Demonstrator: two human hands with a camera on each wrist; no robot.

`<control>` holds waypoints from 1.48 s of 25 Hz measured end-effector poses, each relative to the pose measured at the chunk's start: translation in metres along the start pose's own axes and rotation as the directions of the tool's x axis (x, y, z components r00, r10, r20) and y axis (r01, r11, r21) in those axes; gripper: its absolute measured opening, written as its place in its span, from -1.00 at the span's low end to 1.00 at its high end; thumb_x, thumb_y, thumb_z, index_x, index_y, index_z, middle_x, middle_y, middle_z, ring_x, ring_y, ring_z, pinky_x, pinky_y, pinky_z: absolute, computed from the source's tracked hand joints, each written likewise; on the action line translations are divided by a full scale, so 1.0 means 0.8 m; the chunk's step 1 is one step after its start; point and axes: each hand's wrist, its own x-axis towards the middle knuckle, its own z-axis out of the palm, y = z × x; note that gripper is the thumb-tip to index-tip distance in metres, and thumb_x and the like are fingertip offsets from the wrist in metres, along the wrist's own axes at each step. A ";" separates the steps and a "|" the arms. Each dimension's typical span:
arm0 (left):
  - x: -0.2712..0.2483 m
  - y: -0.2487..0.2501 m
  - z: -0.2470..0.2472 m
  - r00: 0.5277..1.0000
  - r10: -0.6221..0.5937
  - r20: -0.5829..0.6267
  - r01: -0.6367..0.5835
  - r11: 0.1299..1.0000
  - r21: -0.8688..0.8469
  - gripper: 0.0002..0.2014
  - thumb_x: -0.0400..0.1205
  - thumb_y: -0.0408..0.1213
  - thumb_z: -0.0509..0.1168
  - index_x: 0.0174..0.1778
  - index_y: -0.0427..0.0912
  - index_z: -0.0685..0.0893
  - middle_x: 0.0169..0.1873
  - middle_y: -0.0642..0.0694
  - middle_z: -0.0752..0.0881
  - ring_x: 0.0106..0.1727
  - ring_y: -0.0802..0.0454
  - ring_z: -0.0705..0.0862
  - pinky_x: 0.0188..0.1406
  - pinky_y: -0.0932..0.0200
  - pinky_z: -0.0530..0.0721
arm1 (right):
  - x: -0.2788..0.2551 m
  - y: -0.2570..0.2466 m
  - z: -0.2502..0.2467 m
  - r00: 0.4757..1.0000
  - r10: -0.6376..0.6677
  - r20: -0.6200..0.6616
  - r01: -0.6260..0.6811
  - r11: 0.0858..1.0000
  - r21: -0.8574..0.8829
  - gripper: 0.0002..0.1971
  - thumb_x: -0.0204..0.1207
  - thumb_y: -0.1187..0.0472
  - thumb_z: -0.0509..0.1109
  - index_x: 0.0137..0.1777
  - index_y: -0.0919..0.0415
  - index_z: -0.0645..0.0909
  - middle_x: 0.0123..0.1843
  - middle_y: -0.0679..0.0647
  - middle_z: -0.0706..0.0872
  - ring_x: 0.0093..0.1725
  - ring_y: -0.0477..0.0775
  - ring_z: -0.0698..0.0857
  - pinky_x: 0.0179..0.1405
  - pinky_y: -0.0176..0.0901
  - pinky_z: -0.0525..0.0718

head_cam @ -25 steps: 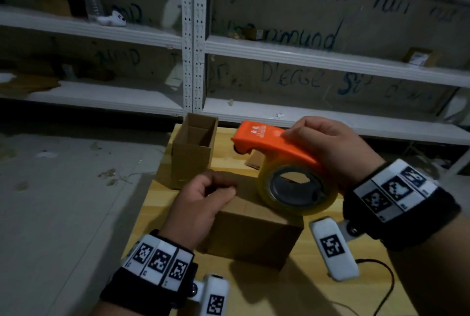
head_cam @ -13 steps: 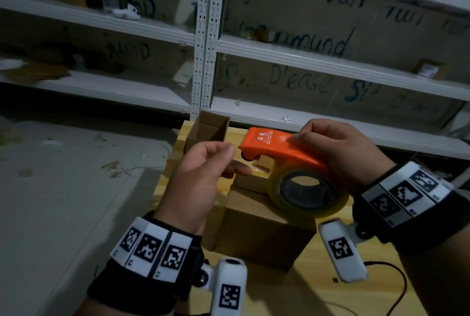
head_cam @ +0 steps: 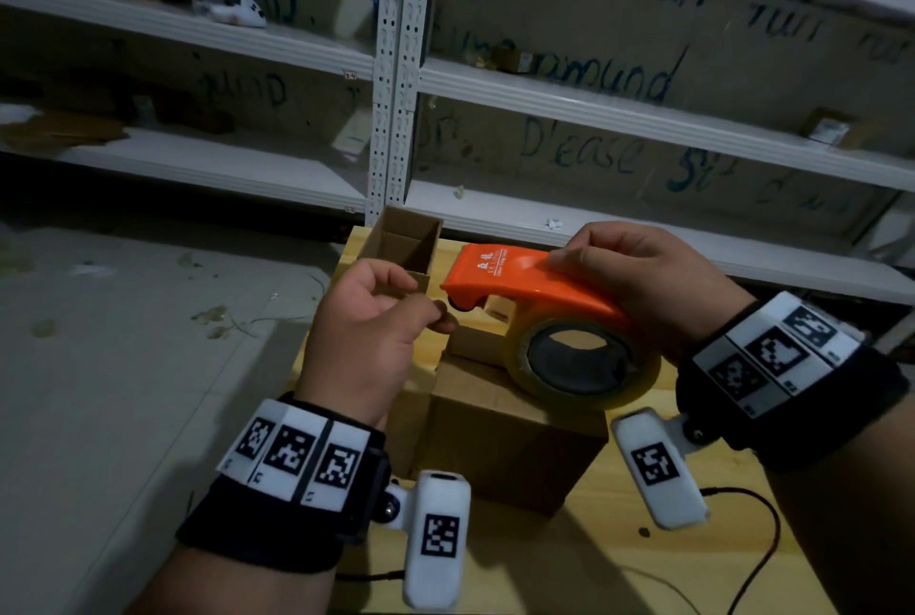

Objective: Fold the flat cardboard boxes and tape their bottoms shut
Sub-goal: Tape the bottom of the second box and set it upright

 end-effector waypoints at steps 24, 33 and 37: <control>0.010 -0.078 -0.015 0.939 -0.336 0.075 0.342 0.932 -0.116 -0.86 0.71 -0.38 0.34 0.14 -0.13 0.73 -0.05 -0.24 0.81 0.08 -0.27 0.74 0.16 -0.24 0.65 | 0.019 -0.030 0.048 0.995 0.102 -0.019 -0.103 0.992 -0.076 -0.45 0.18 -0.29 0.51 -0.06 0.18 0.84 -0.17 0.29 0.88 -0.10 0.39 0.86 0.19 0.45 0.78; -0.002 -0.115 0.003 0.961 -0.275 0.007 0.255 0.882 -0.396 -0.78 0.66 -0.47 0.39 -0.07 -0.10 0.92 -0.05 -0.43 0.88 0.05 -0.42 0.82 0.19 -0.32 0.74 | 0.020 -0.033 0.050 0.996 0.078 -0.046 -0.085 0.981 -0.173 -0.57 0.45 -0.20 0.49 -0.04 0.21 0.84 -0.11 0.29 0.88 -0.01 0.36 0.86 0.18 0.42 0.79; -0.003 -0.113 0.001 0.967 -0.255 -0.016 0.238 0.920 -0.311 -0.82 0.63 -0.38 0.45 -0.12 0.00 0.91 -0.19 -0.23 0.90 -0.03 -0.31 0.85 0.06 -0.28 0.75 | 0.021 -0.034 0.052 0.996 0.078 -0.046 -0.086 0.978 -0.191 -0.61 0.51 -0.15 0.49 -0.05 0.21 0.85 -0.11 0.28 0.88 -0.02 0.34 0.85 0.17 0.35 0.80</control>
